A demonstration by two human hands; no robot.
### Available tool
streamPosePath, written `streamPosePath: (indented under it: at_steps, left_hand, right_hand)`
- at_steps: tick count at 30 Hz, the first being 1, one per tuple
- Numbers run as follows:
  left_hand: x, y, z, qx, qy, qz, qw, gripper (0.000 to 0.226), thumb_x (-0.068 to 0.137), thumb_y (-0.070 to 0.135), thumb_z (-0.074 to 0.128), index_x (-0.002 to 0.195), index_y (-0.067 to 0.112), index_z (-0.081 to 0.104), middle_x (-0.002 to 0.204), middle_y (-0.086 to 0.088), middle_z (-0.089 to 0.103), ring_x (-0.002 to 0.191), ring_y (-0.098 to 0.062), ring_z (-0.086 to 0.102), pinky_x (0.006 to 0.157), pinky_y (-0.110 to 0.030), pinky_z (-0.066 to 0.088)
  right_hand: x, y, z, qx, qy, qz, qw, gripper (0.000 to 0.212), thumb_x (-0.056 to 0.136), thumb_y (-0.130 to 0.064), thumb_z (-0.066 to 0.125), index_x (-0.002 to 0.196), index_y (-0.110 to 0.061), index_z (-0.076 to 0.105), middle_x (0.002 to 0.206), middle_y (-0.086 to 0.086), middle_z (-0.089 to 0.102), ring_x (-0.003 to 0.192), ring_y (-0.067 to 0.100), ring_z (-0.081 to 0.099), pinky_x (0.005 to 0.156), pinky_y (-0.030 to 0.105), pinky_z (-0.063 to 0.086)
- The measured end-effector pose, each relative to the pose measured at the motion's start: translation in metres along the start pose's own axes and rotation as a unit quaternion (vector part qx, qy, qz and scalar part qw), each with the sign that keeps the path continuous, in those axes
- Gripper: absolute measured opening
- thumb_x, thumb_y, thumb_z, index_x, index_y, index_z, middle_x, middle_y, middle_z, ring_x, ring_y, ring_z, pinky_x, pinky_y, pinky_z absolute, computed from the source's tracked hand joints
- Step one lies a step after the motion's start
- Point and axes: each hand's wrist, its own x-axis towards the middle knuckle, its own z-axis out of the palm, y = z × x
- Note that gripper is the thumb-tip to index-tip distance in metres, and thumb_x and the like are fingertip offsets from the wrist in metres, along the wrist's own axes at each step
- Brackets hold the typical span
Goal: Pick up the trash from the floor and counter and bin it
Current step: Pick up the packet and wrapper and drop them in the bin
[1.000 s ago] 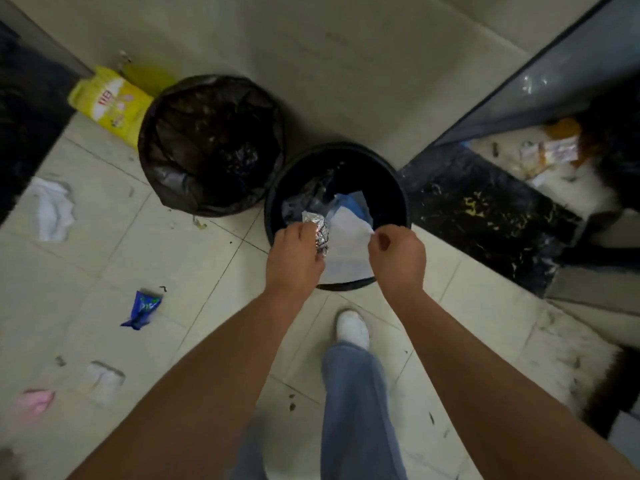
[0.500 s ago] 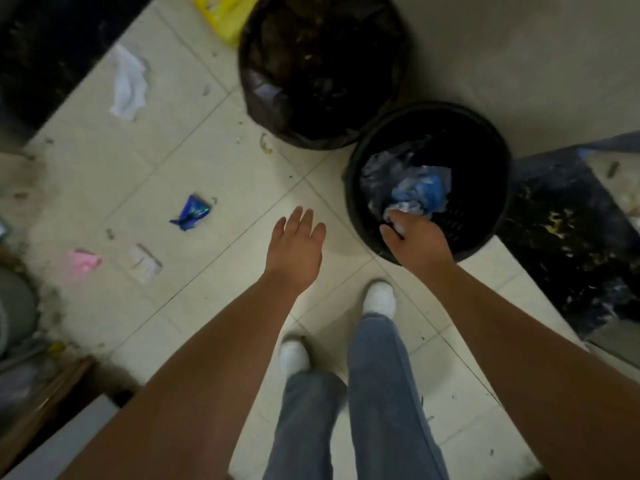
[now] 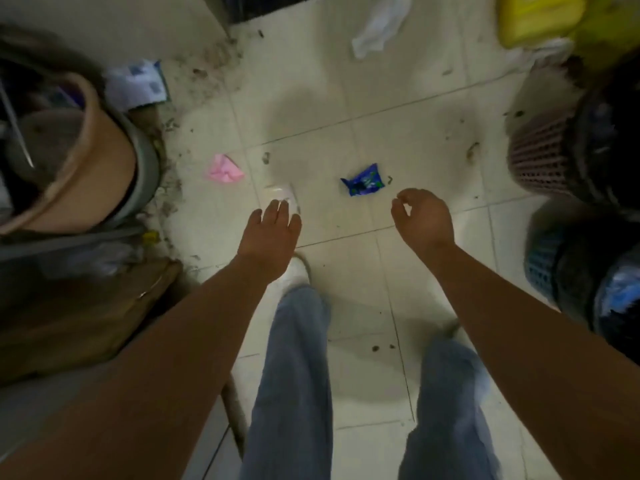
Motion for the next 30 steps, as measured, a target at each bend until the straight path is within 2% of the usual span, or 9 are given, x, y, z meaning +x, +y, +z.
streamPosePath:
  at_steps: [3, 7, 12, 16, 18, 20, 22, 26, 30]
  left_hand:
    - [0.025, -0.041, 0.039, -0.054, -0.014, -0.040, 0.998, 0.057, 0.097, 0.019, 0.048, 0.146, 0.006, 0.021, 0.155, -0.017, 0.020, 0.143, -0.031, 0.022, 0.115, -0.040, 0.028]
    - [0.079, -0.058, 0.089, -0.144, -0.026, -0.080, 0.986, 0.044, 0.098, 0.029, 0.047, 0.134, 0.007, 0.037, 0.138, -0.012, 0.045, 0.125, -0.026, 0.046, 0.099, -0.034, 0.044]
    - [0.165, -0.038, 0.149, -0.199, -0.041, -0.087, 0.975, 0.046, 0.095, 0.014, 0.051, 0.137, 0.006, 0.034, 0.139, -0.013, 0.043, 0.124, -0.027, 0.047, 0.097, -0.033, 0.047]
    - [0.218, -0.035, 0.182, -0.257, -0.027, -0.139, 0.956, 0.050, 0.096, 0.015, 0.051, 0.140, 0.005, 0.029, 0.136, -0.018, 0.042, 0.118, -0.031, 0.051, 0.091, -0.037, 0.051]
    - [0.232, -0.033, 0.196, -0.299, -0.021, -0.176, 0.938, 0.049, 0.097, 0.022, 0.050, 0.139, 0.005, 0.030, 0.127, -0.020, 0.049, 0.109, -0.033, 0.058, 0.085, -0.038, 0.054]
    - [0.238, -0.028, 0.206, -0.312, -0.003, -0.178, 0.933, 0.047, 0.099, 0.025, 0.048, 0.138, 0.005, 0.032, 0.122, -0.021, 0.054, 0.104, -0.034, 0.062, 0.082, -0.039, 0.055]
    - [0.242, -0.025, 0.209, -0.321, 0.017, -0.177, 0.930, 0.046, 0.099, 0.025, 0.047, 0.138, 0.005, 0.034, 0.119, -0.022, 0.057, 0.102, -0.035, 0.063, 0.080, -0.040, 0.055]
    - [0.250, -0.023, 0.210, -0.381, 0.030, -0.213, 0.899, 0.044, 0.098, 0.019, 0.050, 0.137, 0.005, 0.038, 0.117, -0.022, 0.059, 0.102, -0.036, 0.063, 0.080, -0.041, 0.054]
    - [0.256, -0.018, 0.206, -0.430, 0.057, -0.228, 0.872, 0.039, 0.096, 0.012, 0.050, 0.134, 0.003, 0.044, 0.119, -0.023, 0.061, 0.108, -0.039, 0.060, 0.087, -0.044, 0.051]
  right_hand:
    - [0.030, -0.029, 0.047, -0.063, -0.053, 0.007, 0.997, 0.034, 0.096, -0.017, 0.045, 0.125, -0.001, 0.053, 0.130, 0.019, 0.056, 0.118, 0.031, 0.052, 0.099, 0.035, 0.041]
    - [0.083, -0.029, 0.101, -0.157, -0.106, 0.023, 0.982, 0.036, 0.096, -0.019, 0.045, 0.130, -0.007, 0.049, 0.134, 0.013, 0.054, 0.122, 0.027, 0.050, 0.102, 0.036, 0.042]
    - [0.162, -0.001, 0.157, -0.316, -0.116, 0.013, 0.942, 0.031, 0.096, -0.013, 0.043, 0.125, -0.002, 0.046, 0.130, 0.019, 0.051, 0.116, 0.033, 0.051, 0.093, 0.041, 0.046]
    - [0.205, 0.025, 0.180, -0.412, -0.121, 0.007, 0.903, 0.053, 0.090, -0.007, 0.054, 0.137, -0.003, 0.031, 0.144, 0.020, 0.032, 0.122, 0.035, 0.043, 0.097, 0.043, 0.045]
    - [0.216, 0.037, 0.185, -0.444, -0.123, 0.002, 0.888, 0.048, 0.088, -0.008, 0.057, 0.132, -0.002, 0.037, 0.136, 0.021, 0.041, 0.118, 0.035, 0.046, 0.096, 0.042, 0.044]
    - [0.223, 0.044, 0.188, -0.466, -0.122, -0.012, 0.876, 0.032, 0.091, -0.010, 0.053, 0.122, 0.000, 0.048, 0.121, 0.020, 0.052, 0.111, 0.034, 0.050, 0.094, 0.040, 0.044]
    - [0.227, 0.048, 0.190, -0.471, -0.109, -0.023, 0.875, 0.026, 0.094, -0.014, 0.050, 0.115, -0.001, 0.054, 0.114, 0.019, 0.056, 0.108, 0.033, 0.051, 0.092, 0.040, 0.043]
    - [0.227, 0.052, 0.196, -0.447, -0.105, -0.024, 0.888, 0.025, 0.095, -0.018, 0.048, 0.110, 0.000, 0.057, 0.110, 0.017, 0.059, 0.105, 0.031, 0.054, 0.092, 0.039, 0.043]
    - [0.227, 0.053, 0.202, -0.375, -0.099, 0.034, 0.921, 0.022, 0.094, -0.013, 0.046, 0.102, 0.001, 0.060, 0.107, 0.018, 0.060, 0.102, 0.032, 0.056, 0.092, 0.038, 0.044]
